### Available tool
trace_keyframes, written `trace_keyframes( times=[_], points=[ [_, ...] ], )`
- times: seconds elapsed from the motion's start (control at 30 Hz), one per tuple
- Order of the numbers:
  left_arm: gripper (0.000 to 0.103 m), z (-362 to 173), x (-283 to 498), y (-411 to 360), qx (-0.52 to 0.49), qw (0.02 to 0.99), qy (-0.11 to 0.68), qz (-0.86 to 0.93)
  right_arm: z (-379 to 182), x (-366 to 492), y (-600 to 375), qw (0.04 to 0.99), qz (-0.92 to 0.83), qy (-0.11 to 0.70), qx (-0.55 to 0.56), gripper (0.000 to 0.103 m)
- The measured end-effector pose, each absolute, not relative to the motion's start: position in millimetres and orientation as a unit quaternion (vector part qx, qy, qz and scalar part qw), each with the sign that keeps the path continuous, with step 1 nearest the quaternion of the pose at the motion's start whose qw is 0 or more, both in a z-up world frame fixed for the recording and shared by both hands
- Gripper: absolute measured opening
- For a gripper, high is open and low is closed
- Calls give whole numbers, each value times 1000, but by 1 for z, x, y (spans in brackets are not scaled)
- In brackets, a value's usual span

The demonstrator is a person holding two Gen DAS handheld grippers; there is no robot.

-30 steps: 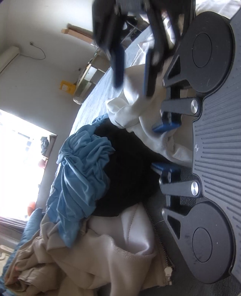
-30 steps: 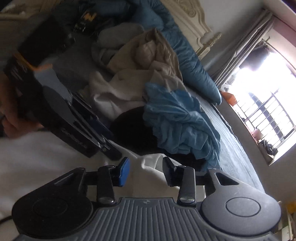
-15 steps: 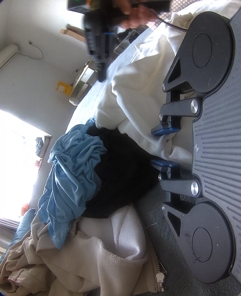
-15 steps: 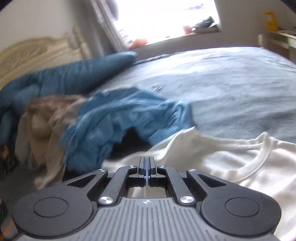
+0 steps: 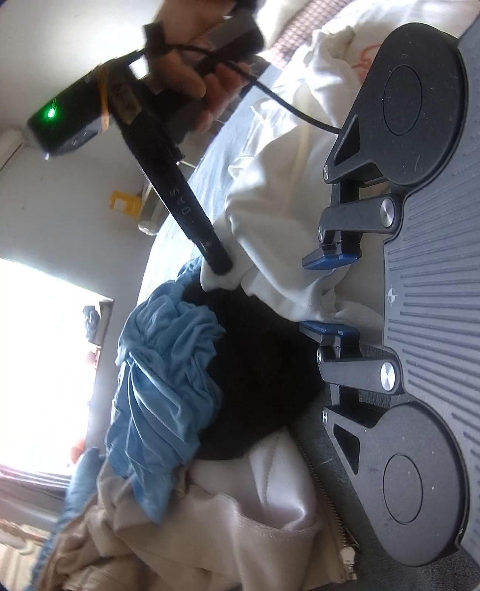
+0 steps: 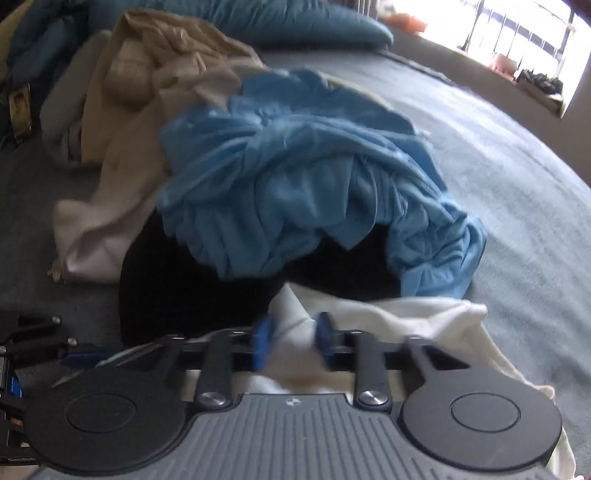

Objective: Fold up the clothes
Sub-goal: 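Grasp the sweatshirt fabric with the left gripper while the right gripper lifts it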

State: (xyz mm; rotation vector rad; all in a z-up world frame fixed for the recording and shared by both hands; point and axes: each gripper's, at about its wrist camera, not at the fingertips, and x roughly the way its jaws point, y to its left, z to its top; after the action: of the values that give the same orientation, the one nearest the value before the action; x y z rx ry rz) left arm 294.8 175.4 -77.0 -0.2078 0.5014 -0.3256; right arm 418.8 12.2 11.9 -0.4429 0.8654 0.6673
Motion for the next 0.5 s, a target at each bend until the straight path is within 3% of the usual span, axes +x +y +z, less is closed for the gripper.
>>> trace_keyframes(
  times=[0.07, 0.33, 0.5],
  points=[
    [29, -77, 294, 173, -95, 951, 245, -161, 18, 415, 5, 838, 321, 396, -195, 9],
    [29, -76, 294, 173, -97, 951, 242, -165, 41, 424, -59, 871, 375, 314, 50, 9],
    [28, -78, 297, 179, -119, 946, 250, -170, 25, 439, -56, 866, 387, 302, 95, 9]
  ],
)
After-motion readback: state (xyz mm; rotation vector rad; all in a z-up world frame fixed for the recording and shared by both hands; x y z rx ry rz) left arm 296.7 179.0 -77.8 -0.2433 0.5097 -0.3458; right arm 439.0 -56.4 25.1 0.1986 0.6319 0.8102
